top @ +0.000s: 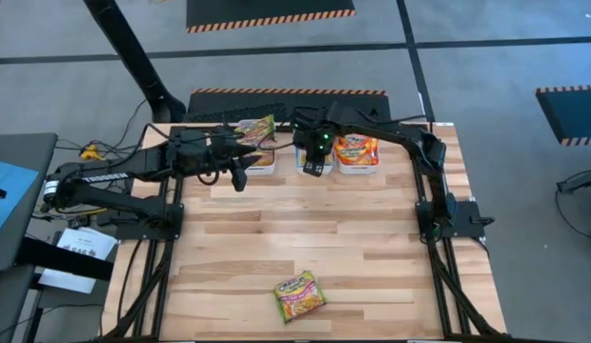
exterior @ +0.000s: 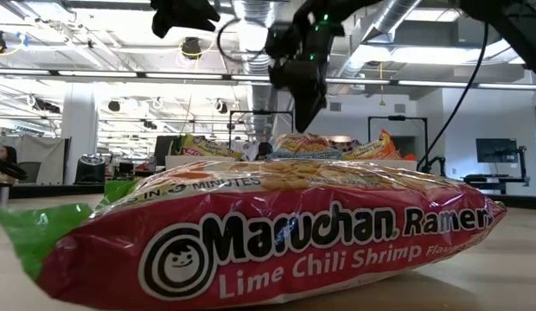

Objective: Sort Maruchan noodles
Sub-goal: Put the blue noodle pack into the middle white bin, then put the green noodle pack into the left white bin

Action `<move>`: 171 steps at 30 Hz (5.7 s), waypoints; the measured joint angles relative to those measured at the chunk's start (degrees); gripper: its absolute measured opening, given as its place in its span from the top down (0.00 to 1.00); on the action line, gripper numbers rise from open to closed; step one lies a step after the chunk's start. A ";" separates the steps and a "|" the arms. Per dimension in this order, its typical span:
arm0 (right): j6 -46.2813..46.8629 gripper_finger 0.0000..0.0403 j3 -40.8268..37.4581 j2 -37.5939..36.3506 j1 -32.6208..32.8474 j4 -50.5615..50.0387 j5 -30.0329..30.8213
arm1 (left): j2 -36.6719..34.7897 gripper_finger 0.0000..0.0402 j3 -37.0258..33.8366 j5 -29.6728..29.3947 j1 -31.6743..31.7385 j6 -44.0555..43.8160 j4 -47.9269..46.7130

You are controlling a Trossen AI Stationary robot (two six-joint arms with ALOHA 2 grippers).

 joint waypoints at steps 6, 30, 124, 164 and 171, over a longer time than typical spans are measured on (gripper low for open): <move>-0.02 0.69 -0.08 3.69 -2.36 -0.12 -1.56 | 0.00 0.71 0.00 0.02 0.00 0.00 -0.05; 2.75 0.71 -0.04 4.55 -1.20 1.79 1.55 | 0.00 0.71 0.00 -0.48 0.04 0.50 -1.45; 3.89 0.71 -0.18 5.09 -7.59 7.43 4.57 | 0.00 0.71 0.00 -10.80 0.11 -2.80 -2.91; 30.55 0.71 -14.22 -26.43 13.62 -2.63 -4.17 | -0.07 0.71 0.00 6.67 -7.50 -5.15 -7.45; 45.87 0.71 -25.83 -34.42 21.79 6.83 -4.00 | -0.07 0.71 0.00 6.67 -9.01 -6.31 -7.65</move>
